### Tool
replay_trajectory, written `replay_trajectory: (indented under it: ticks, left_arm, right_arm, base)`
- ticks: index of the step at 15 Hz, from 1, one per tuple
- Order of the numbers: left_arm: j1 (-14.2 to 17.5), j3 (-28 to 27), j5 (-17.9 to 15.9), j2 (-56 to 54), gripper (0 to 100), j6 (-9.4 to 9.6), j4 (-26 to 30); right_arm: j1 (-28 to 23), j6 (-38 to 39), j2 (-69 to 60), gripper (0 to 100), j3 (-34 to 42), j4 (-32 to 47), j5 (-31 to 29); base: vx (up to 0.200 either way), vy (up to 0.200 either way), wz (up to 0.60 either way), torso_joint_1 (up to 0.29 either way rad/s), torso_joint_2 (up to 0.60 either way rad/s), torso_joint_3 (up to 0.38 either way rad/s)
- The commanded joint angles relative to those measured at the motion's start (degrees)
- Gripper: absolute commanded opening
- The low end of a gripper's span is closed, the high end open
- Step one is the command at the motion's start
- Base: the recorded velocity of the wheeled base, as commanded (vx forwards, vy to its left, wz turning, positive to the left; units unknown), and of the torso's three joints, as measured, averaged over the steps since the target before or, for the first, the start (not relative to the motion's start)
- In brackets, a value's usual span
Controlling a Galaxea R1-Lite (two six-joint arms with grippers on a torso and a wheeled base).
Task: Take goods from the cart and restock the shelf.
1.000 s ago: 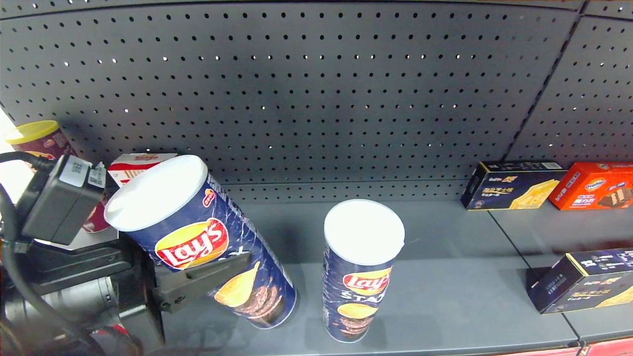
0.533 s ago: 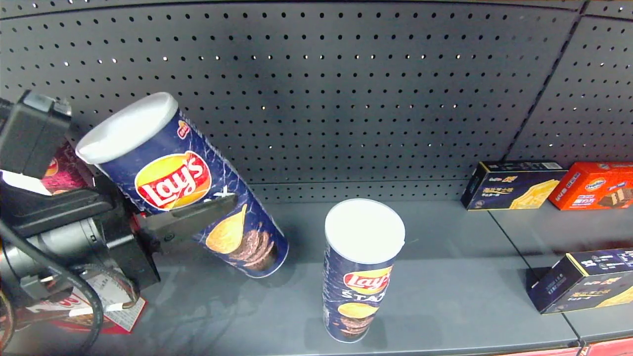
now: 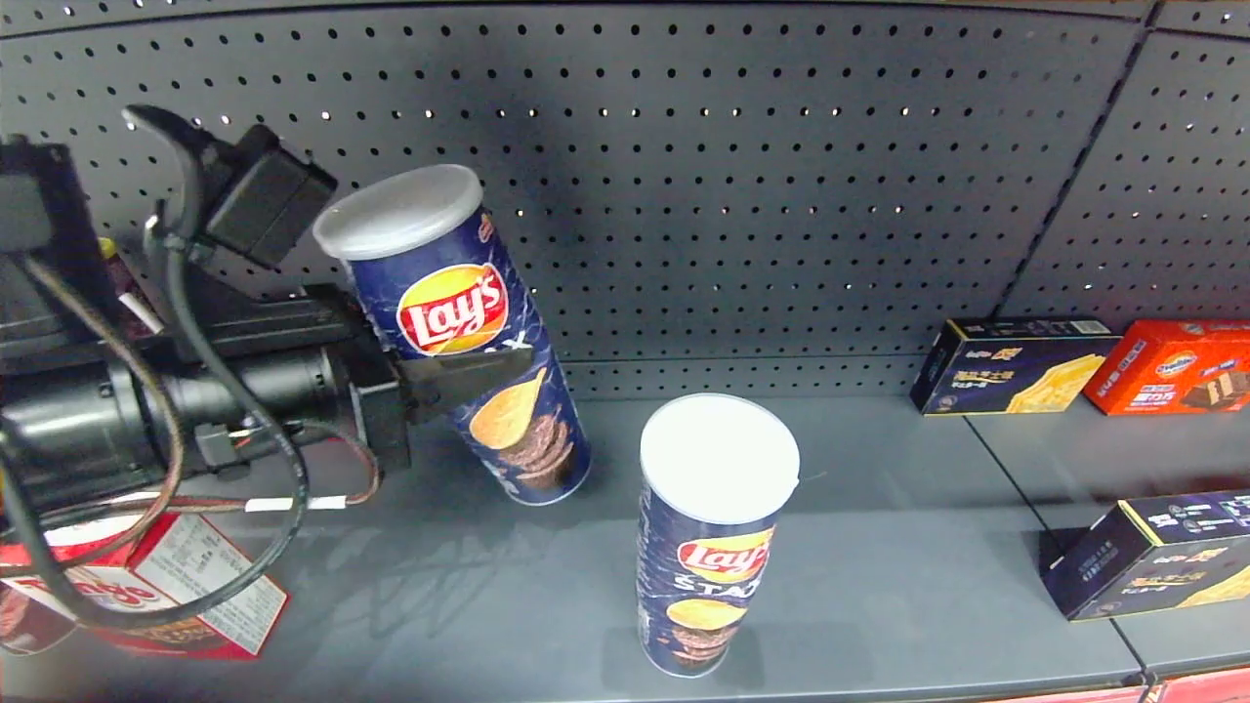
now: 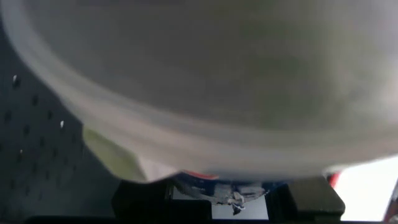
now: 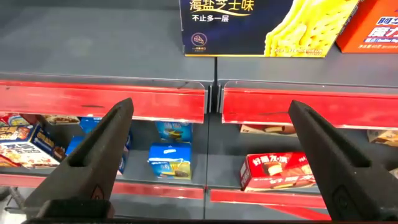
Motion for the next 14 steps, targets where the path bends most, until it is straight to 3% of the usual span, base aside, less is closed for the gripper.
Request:
replay_trajectory:
  ticks: [1,3,4,6,7,10,14]
  left_arm:
    - [-0.9,-6.5,-0.8,7.5,0,0.43,0.1]
    - [-2.4,-10.5,-0.7,9.5,0,1.57,5.4]
    - [-2.4,-13.4,-0.7,11.3,0,3.77,8.4]
    - [-2.2,-18.1,-0.3,16.0,0,11.77,10.3]
    - [-2.2,-19.3,-0.6,17.4,0,13.26,11.2]
    - [-2.1,-25.3,-6.2,20.5,0,13.26,16.5]
    - [-2.1,-30.5,-6.9,24.9,0,13.26,17.3]
  right_arm:
    - [0.0,0.0,0.4,100,0.0,0.0,0.0]
    - [0.0,0.0,0.4,100,0.0,0.0,0.0]
    - [0.0,0.0,0.4,100,0.0,0.0,0.0]
    - [0.0,0.0,0.3,100,0.0,0.0,0.0]
    - [0.0,0.0,0.3,100,0.0,0.0,0.0]
    - [0.0,0.0,0.3,100,0.0,0.0,0.0]
    - [0.0,0.0,0.3,100,0.0,0.0,0.0]
  base:
    - [0.000,0.000,0.00,0.000,0.00,0.000]
    - [0.000,0.000,0.00,0.000,0.00,0.000]
    - [0.000,0.000,0.00,0.000,0.00,0.000]
    - [0.000,0.000,0.00,0.000,0.00,0.000]
    - [0.000,0.000,0.00,0.000,0.00,0.000]
    - [0.000,0.000,0.00,0.000,0.00,0.000]
    - [0.000,0.000,0.00,0.000,0.00,0.000]
